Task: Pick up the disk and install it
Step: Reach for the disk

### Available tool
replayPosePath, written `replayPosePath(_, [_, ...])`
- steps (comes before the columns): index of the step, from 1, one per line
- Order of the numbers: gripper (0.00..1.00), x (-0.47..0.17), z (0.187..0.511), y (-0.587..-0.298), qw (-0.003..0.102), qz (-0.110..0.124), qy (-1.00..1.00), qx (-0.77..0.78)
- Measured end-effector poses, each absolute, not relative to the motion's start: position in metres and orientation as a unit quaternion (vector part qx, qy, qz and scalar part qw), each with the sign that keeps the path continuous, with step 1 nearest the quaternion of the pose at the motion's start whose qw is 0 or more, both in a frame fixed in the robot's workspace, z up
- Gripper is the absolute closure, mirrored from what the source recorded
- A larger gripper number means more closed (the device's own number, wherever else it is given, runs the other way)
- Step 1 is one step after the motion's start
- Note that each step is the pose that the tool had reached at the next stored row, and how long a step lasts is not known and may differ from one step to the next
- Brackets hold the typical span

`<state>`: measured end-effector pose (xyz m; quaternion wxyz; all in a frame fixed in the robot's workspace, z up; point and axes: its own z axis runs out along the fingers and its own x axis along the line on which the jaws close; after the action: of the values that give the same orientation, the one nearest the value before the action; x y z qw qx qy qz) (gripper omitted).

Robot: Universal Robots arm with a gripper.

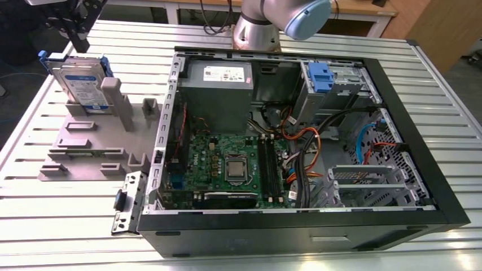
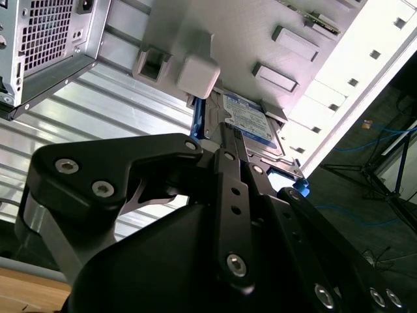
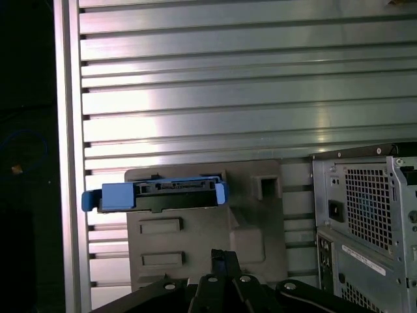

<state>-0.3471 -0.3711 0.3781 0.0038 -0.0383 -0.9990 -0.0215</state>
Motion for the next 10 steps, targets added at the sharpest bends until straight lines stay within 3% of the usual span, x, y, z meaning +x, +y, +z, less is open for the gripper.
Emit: replayPosePath(10, [0.89,-0.37,0.378,-0.361,0.004,-0.021,-0.999,-0.038])
